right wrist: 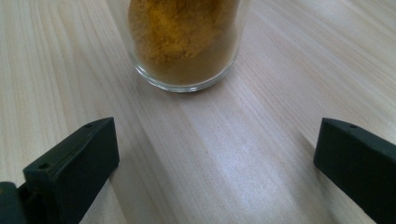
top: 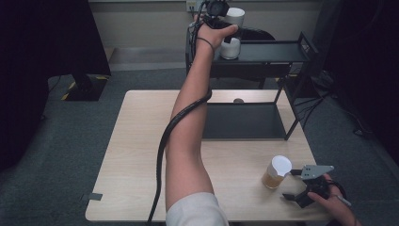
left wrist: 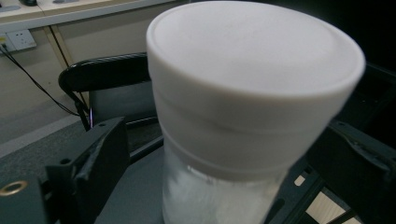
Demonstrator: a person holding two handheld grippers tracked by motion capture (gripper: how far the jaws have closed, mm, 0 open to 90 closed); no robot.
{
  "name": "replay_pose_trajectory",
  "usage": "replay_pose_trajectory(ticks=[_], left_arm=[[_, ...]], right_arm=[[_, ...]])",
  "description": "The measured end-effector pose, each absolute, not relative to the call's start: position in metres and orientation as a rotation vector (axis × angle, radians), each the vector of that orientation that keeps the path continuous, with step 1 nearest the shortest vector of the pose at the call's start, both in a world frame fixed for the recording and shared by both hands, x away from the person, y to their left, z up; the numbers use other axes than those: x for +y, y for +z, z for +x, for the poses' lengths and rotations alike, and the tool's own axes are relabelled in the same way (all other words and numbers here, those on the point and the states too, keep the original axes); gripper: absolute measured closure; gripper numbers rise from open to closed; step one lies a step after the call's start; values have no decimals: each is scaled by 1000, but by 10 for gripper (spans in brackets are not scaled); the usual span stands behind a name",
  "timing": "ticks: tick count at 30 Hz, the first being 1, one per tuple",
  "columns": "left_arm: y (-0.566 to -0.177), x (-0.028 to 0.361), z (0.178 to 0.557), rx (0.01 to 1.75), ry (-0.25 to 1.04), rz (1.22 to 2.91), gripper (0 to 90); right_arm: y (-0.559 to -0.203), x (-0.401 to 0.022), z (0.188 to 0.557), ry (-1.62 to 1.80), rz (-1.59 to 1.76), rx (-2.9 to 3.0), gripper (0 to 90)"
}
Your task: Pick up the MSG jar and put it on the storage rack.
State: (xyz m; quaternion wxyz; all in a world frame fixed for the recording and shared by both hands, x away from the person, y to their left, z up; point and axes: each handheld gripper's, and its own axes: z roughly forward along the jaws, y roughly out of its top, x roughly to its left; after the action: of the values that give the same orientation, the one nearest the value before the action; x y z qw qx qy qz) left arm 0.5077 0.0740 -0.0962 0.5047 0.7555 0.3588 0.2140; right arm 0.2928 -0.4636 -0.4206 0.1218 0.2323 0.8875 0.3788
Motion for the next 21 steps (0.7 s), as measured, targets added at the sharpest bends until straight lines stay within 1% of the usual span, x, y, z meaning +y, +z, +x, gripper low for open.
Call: replay_pose_trajectory(ticks=[8,15,21], left_arm=[[-105,84,490,849,497,1814,2],[-120,97,470,818,489,1821,5],[-129,101,460,774,468,1841,3]], right_arm=[[-421,-464,293,1106,678,2591,0],[-421,-464,293,1106,678,2590,0],[-421,-464,293,1107,679,2590,0]])
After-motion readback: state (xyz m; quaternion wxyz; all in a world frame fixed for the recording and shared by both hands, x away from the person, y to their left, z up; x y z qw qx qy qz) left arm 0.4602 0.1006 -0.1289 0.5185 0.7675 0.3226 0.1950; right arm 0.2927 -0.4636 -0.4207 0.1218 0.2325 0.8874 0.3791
